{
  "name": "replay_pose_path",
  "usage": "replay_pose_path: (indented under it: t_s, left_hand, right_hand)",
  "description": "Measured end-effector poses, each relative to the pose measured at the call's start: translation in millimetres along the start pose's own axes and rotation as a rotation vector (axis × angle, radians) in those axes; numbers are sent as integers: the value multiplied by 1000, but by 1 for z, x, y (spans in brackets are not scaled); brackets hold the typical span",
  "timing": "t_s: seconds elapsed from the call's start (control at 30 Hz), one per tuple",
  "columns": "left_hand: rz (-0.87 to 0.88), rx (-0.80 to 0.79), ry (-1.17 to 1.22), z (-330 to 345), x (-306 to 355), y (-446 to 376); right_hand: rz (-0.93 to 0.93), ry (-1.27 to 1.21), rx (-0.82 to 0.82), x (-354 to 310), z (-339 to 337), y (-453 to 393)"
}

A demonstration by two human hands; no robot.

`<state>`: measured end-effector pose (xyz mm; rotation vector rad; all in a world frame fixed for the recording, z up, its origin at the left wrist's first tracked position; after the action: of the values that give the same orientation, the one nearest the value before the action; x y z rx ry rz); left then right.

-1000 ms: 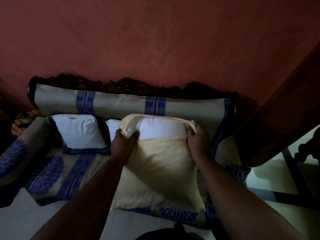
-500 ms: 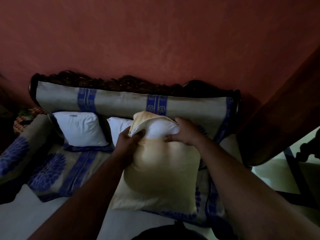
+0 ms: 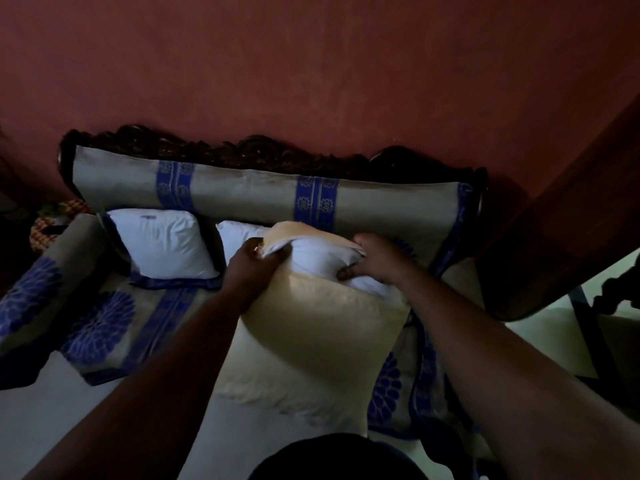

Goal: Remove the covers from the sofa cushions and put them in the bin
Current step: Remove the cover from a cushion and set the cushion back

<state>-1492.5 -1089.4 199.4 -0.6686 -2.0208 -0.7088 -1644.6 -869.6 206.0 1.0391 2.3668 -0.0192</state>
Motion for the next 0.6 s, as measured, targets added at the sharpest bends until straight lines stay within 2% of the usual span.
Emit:
replay_pose_path:
  t_s: [0.13,0.23,0.3,0.47,0.53,0.6]
  left_hand:
    - [22,38,-70,-3,5,-5]
    - [52,151,159,-22,4,-8]
    - [68,207,285,-34,2,-7]
    - [25,295,561,-43,-10,-6]
    - [9,328,583,-41,-17,-4]
    - [-31,362,563,-43,-21,1]
  right_hand:
    - [111,46,225,5,-9,-6]
    - [214,-198,357,26,-21,2]
    - [290,-328,310,41,-2,9]
    - [591,-489,5,83,94,44]
    - [629,-509,-132,85,116,63]
    - [614,-513,-41,88,115,70]
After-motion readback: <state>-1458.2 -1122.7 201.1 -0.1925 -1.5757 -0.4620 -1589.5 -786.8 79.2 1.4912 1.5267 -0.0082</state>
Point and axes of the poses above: each hand's wrist, its own y-axis away from the middle knuckle, its own z-axis out of the palm, x = y × z, the point moved 9 cm from there along -y, towards the middle knuckle, and after that the axes turned 9 degrees about y, right-handed, at the moved point
